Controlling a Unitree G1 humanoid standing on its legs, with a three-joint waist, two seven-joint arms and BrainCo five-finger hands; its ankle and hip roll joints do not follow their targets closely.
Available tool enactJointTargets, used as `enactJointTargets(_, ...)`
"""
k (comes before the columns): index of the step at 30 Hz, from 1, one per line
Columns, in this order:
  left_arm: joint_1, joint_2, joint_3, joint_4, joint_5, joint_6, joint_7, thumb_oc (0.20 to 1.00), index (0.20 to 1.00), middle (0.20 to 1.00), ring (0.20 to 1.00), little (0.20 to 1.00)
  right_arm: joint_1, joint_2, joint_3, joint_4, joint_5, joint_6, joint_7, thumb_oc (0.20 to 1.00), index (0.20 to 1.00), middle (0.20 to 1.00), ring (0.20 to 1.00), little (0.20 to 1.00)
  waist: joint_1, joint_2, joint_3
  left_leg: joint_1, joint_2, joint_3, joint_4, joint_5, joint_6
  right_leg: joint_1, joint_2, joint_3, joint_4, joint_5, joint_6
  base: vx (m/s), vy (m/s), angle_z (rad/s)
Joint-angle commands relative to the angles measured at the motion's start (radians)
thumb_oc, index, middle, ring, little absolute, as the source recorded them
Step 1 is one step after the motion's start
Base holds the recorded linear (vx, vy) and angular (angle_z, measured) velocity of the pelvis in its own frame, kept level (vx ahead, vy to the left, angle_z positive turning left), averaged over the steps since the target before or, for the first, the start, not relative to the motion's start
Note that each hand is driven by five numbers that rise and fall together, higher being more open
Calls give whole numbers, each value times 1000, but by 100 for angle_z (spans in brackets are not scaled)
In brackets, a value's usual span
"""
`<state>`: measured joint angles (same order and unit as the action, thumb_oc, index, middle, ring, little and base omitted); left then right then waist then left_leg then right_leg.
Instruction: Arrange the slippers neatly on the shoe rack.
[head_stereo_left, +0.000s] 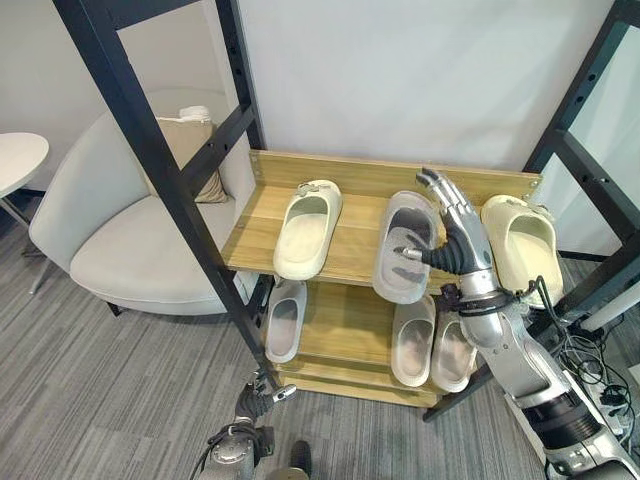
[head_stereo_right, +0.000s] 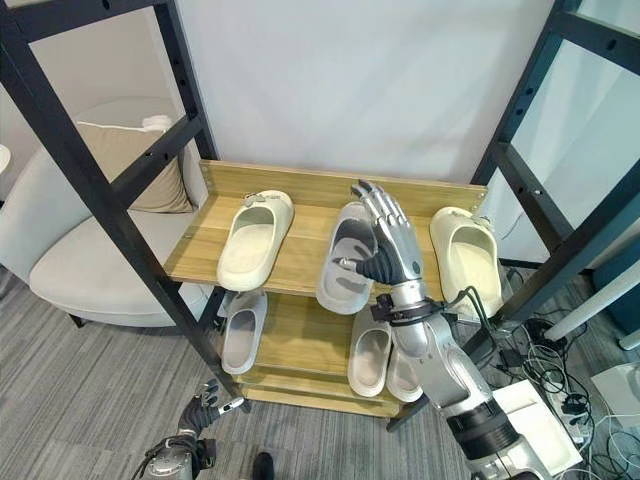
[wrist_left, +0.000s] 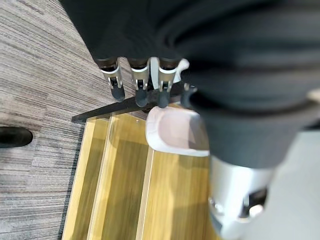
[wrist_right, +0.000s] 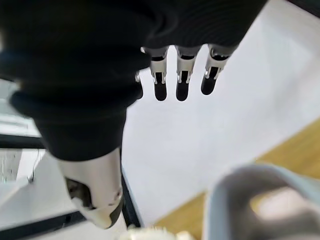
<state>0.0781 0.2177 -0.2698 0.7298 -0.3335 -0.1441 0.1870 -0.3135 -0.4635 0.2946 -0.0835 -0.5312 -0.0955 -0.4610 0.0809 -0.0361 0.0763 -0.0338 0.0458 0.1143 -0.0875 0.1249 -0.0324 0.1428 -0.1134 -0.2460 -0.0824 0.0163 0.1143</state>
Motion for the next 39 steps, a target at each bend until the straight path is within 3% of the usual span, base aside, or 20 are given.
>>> enactJointTargets(1, -88, 22, -10, 29, 4, -33, -2, 1000, 1000, 1000, 1000, 1000, -76, 1, -55, 29, -16, 20, -43, 1000, 1000, 1000, 1000, 1000, 47, -11, 12, 101, 8, -43, 1, -115, -25, -35, -35, 8, 16, -4, 61, 35, 18, 8)
enactJointTargets(16, -78, 36, -40, 26, 2, -24, -23, 1000, 1000, 1000, 1000, 1000, -203, 22, -14, 394, 83, 81, -63, 1000, 1000, 1000, 1000, 1000, 109, -26, 24, 85, -2, -72, 1, -119, -23, -30, -38, -23, 4, 0, 65, 16, 8, 5)
enactJointTargets(18, -80, 39, -62, 30, -2, -27, -25, 1000, 1000, 1000, 1000, 1000, -263, 48, 12, 549, 148, 85, -75, 1000, 1000, 1000, 1000, 1000, 123, -27, 25, 81, -2, -76, 1, -118, -23, -31, -38, -26, 3, 0, 64, 15, 7, 2)
enactJointTargets(23, -106, 41, -91, 32, -20, -26, -18, 1000, 1000, 1000, 1000, 1000, -401, 52, 56, 710, 227, 111, -63, 1000, 1000, 1000, 1000, 1000, 135, -31, 40, 67, -2, -79, 5, -115, -24, -41, -37, -26, 3, 2, 62, 0, 0, 0)
enactJointTargets(25, -120, 34, -95, 39, -33, -21, -9, 1000, 1000, 1000, 1000, 1000, -435, 73, 61, 764, 275, 120, -54, 388, 388, 388, 388, 388, 131, -35, 43, 65, -2, -82, 5, -114, -24, -43, -36, -25, 2, 4, 61, 0, 0, 0)
enactJointTargets(26, -124, 30, -95, 39, -37, -18, -5, 1000, 1000, 1000, 1000, 1000, -439, 84, 62, 782, 299, 119, -48, 200, 200, 200, 200, 200, 129, -35, 42, 66, -2, -80, 5, -115, -24, -43, -36, -24, 3, 4, 60, 0, 0, 0)
enactJointTargets(39, -106, 24, -80, 34, -49, 8, 6, 1000, 1000, 1000, 1000, 1000, -410, 128, 71, 801, 439, 114, 21, 200, 200, 200, 200, 200, 95, -31, 28, 91, 2, -61, 0, -119, -26, -36, -35, -8, 0, 2, 57, 1, 4, -1)
